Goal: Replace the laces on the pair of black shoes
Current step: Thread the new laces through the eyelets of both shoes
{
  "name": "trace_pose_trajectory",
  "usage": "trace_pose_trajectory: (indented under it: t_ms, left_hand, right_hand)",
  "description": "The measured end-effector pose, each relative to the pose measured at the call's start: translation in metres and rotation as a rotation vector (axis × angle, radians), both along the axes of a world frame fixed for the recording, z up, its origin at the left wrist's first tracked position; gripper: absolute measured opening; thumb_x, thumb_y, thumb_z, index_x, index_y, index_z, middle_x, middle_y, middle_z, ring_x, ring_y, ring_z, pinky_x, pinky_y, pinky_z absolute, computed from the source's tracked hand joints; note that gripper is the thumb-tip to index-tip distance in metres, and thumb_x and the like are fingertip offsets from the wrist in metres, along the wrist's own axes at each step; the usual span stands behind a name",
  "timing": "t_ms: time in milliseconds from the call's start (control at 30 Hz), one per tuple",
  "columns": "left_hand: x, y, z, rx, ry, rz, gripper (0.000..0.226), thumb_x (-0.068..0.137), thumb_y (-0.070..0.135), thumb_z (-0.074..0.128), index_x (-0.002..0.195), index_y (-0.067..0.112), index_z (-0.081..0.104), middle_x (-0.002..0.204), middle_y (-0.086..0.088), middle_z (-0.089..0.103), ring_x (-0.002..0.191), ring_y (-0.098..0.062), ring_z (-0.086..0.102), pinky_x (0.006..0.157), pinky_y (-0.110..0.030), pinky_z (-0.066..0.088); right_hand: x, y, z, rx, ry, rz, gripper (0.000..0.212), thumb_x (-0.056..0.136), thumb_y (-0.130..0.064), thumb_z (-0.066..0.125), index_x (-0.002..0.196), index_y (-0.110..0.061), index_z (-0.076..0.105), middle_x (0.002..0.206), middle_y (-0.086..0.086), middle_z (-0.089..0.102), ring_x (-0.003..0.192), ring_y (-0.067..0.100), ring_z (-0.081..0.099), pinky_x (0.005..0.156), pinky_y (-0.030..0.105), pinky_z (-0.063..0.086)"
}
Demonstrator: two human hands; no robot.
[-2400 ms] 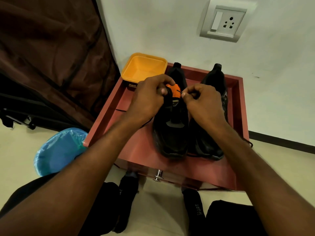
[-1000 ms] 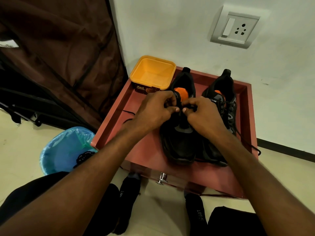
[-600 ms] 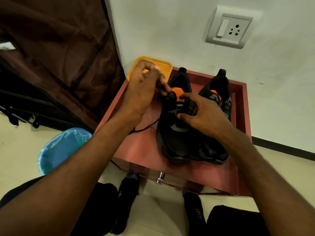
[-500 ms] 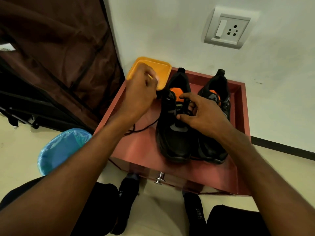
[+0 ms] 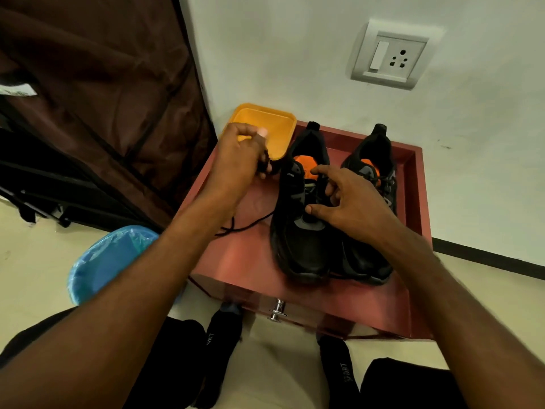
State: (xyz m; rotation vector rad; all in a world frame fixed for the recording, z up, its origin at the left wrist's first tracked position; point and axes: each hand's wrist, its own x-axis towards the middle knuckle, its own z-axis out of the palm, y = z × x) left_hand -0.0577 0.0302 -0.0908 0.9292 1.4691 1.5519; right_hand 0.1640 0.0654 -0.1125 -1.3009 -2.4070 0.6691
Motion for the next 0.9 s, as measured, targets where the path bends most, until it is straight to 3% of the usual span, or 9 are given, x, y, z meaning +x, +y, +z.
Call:
trace_pose_trajectory:
  t_ms: [100,200,267,400,433,533,667,733,900]
  left_hand:
    - [0.006,-0.003,-0.024,-0.128,0.574,-0.197,0.02,0.091,0.029,0.078,0.101,0.016,0.067,0.078,0.007,0.063,0.071,-0.008,0.061,0.064,-0.026,0.05]
    - [0.017,-0.009,-0.035,-0.195,0.837,-0.281,0.007,0.087,0.021,0.08,0.085,0.019,0.074,0.082,0.007,0.071,0.079,-0.006,0.066,0.069,-0.029,0.054]
    - [0.018,-0.009,-0.031,-0.195,0.788,-0.158,0.01,0.09,0.014,0.075,0.082,0.017,0.07,0.082,0.003,0.071,0.079,-0.01,0.066,0.063,-0.026,0.048]
    - [0.009,-0.002,0.002,-0.057,0.004,0.072,0.015,0.106,0.008,0.05,0.092,0.013,0.053,0.087,-0.011,0.073,0.079,-0.024,0.071,0.057,-0.027,0.051]
    - [0.005,-0.002,0.007,-0.052,-0.035,0.083,0.013,0.108,0.008,0.046,0.096,0.012,0.049,0.082,-0.01,0.071,0.073,-0.023,0.071,0.052,-0.025,0.051]
    - [-0.002,-0.003,0.0,-0.138,0.253,0.002,0.01,0.105,0.018,0.057,0.104,0.009,0.052,0.074,-0.005,0.063,0.058,-0.015,0.064,0.047,-0.023,0.044]
    - [0.011,-0.008,-0.025,-0.215,0.679,-0.264,0.016,0.088,0.032,0.081,0.092,0.018,0.072,0.079,0.008,0.068,0.075,-0.008,0.066,0.065,-0.029,0.055]
    - [0.016,-0.009,-0.028,-0.202,0.704,-0.267,0.01,0.088,0.025,0.08,0.084,0.019,0.074,0.079,0.007,0.071,0.077,-0.009,0.067,0.071,-0.036,0.058]
    - [0.012,-0.006,-0.012,-0.205,0.557,-0.109,0.015,0.103,0.014,0.061,0.096,0.002,0.067,0.087,-0.002,0.073,0.07,-0.012,0.063,0.049,-0.019,0.045]
  right_hand:
    - [0.0,0.001,-0.001,-0.001,0.004,0.003,0.073,0.085,-0.044,0.08,0.149,-0.034,0.046,0.099,-0.012,0.05,0.083,0.005,0.05,0.075,0.029,0.046]
    - [-0.001,0.0,-0.001,0.003,0.002,0.007,0.073,0.085,-0.043,0.081,0.149,-0.034,0.046,0.1,-0.011,0.051,0.083,0.005,0.051,0.074,0.028,0.045]
    - [0.0,-0.001,-0.001,-0.01,0.006,0.006,0.073,0.086,-0.043,0.081,0.149,-0.035,0.046,0.1,-0.011,0.051,0.082,0.006,0.052,0.074,0.028,0.046]
    - [0.002,0.001,0.0,-0.026,0.001,0.009,0.075,0.086,-0.043,0.081,0.151,-0.036,0.044,0.101,-0.011,0.051,0.082,0.004,0.052,0.075,0.028,0.045]
    - [0.002,0.001,0.0,-0.028,-0.002,0.008,0.076,0.086,-0.043,0.081,0.151,-0.036,0.043,0.101,-0.011,0.051,0.082,0.003,0.051,0.076,0.027,0.044]
    - [0.001,0.002,0.0,-0.035,-0.001,0.008,0.077,0.085,-0.042,0.081,0.152,-0.036,0.043,0.102,-0.012,0.05,0.082,0.001,0.05,0.075,0.025,0.041]
    - [-0.001,0.001,0.0,-0.029,-0.01,0.009,0.078,0.085,-0.041,0.082,0.152,-0.035,0.042,0.103,-0.011,0.05,0.082,-0.001,0.05,0.072,0.023,0.04]
    - [-0.001,0.0,0.001,-0.025,-0.013,0.006,0.077,0.085,-0.041,0.082,0.152,-0.036,0.043,0.102,-0.011,0.05,0.082,-0.001,0.049,0.071,0.021,0.039]
    - [0.0,0.0,0.003,-0.049,-0.016,-0.003,0.077,0.084,-0.042,0.083,0.15,-0.037,0.043,0.101,-0.012,0.051,0.081,0.002,0.052,0.071,0.025,0.042]
